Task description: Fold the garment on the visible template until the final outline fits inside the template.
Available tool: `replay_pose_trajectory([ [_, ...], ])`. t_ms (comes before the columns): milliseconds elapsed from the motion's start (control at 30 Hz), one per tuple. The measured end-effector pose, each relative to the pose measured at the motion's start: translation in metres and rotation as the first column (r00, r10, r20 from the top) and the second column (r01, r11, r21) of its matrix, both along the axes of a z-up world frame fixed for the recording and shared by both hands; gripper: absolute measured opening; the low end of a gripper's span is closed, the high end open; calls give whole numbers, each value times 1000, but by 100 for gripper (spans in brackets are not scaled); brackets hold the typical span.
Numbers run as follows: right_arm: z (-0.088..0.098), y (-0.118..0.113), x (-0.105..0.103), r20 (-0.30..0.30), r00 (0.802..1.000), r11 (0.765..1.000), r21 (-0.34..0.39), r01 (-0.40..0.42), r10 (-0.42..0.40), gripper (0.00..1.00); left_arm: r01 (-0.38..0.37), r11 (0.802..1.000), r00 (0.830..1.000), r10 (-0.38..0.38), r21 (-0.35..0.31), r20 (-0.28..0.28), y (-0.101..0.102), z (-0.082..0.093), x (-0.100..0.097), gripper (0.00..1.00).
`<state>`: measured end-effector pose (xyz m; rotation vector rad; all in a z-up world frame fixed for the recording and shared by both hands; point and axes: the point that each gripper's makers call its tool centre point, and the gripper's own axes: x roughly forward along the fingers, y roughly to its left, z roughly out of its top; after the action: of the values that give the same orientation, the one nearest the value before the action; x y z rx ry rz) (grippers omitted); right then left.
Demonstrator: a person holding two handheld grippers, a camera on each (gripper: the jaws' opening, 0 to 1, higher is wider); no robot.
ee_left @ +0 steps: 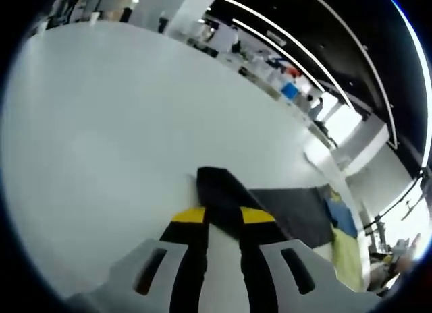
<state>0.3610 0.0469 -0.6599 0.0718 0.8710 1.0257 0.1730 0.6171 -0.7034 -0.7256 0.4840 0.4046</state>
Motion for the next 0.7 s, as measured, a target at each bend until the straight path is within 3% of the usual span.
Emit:
replay_pose_trajectory([
  [233,-1,-2,0,2,1000,1000,-7,0,0,91,-22,999,1000,23,-23,16,2,2,1,2],
  [400,-2,-4,-1,-1,1000,1000,-7,4,-4,91,-36,999,999,37,-18,23,3,4,1,1],
  [700,-3,-3,-3,-4,1000,1000,13,8,-8,90,11,1000,994,-9,-21,106,-15,38,8,0],
])
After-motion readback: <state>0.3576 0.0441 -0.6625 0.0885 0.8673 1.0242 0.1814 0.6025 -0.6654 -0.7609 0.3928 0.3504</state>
